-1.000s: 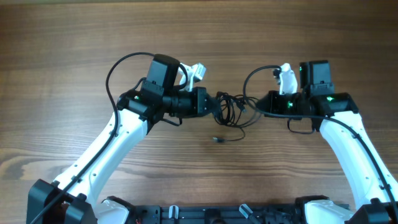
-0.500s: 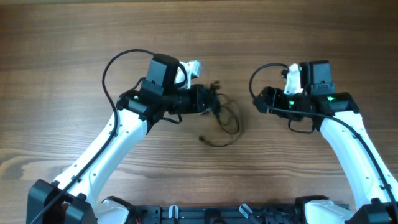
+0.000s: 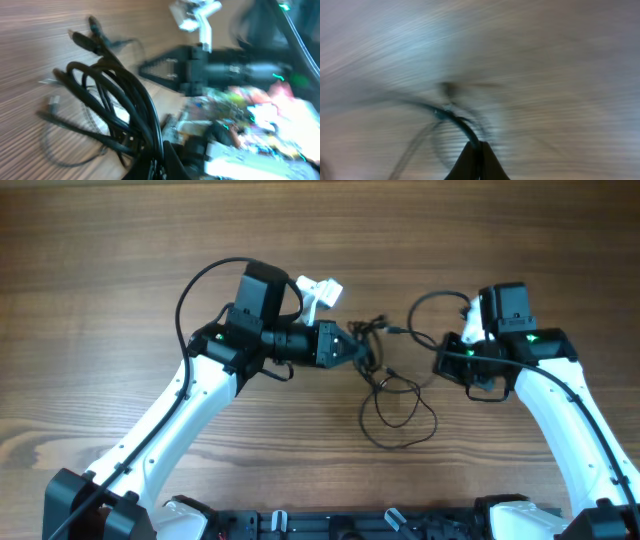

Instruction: Untangle cables

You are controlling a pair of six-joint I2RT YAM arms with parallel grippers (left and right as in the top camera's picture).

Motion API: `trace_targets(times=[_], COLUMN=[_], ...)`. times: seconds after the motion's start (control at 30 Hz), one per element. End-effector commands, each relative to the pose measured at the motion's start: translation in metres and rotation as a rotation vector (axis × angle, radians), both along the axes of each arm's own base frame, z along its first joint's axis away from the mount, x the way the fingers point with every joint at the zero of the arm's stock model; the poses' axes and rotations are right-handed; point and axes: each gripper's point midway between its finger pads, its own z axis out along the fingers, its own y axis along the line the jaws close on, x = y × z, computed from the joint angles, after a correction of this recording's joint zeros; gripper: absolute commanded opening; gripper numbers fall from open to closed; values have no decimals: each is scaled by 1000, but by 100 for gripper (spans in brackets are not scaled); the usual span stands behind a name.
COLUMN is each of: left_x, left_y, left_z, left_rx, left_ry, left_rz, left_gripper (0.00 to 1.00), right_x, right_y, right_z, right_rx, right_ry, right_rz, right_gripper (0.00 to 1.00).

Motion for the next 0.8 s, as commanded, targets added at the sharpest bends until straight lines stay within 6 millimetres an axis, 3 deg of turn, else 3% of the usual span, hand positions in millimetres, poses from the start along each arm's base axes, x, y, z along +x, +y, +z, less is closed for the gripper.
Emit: trace_targets(times=[0.0, 0.07, 0.1, 0.13, 0.17, 0.23, 0.3, 0.37, 0.43, 0.5, 0.57, 0.67, 0.77], left_x=[24, 27, 25, 21, 14, 2, -12, -10, 12, 29, 30, 26, 29], left_y=[27, 29, 27, 22, 14, 4, 0, 1, 19, 52, 78, 82, 86], left_z=[-28, -31, -28, -23, -14, 1, 11, 8, -23, -55, -74, -78, -82], left_rx=[213, 233, 217, 181, 124, 32, -37, -21, 175, 419, 579, 603, 631], left_ry=[-45, -52, -50, -46, -81, -125, -169, -194, -203, -199, -176, -158, -159], left_rz=[179, 197, 184, 150, 75, -31, -134, -131, 0, 140, 202, 201, 214], left_gripper=[4, 4, 4, 4, 4, 4, 4, 4, 7, 45, 81, 85, 83], right_x=[-3, -4, 3, 12, 17, 19, 21, 23, 28, 27, 21, 18, 18], right_y=[-47, -43, -22, 2, 27, 62, 78, 76, 60, 43, 27, 20, 20], right_z=[-7, -7, -4, 3, 14, 37, 53, 52, 39, 26, 16, 12, 11], right_rx=[-217, -194, -89, 18, 127, 315, 420, 404, 307, 211, 120, 77, 77], right_ry=[41, 48, 25, -40, -111, -223, -280, -286, -241, -191, -145, -127, -124], right_rz=[-261, -255, -185, -12, 149, 345, 402, 395, 302, 226, 190, 177, 177], right_gripper=[6, 11, 49, 70, 80, 83, 83, 82, 80, 80, 80, 80, 80])
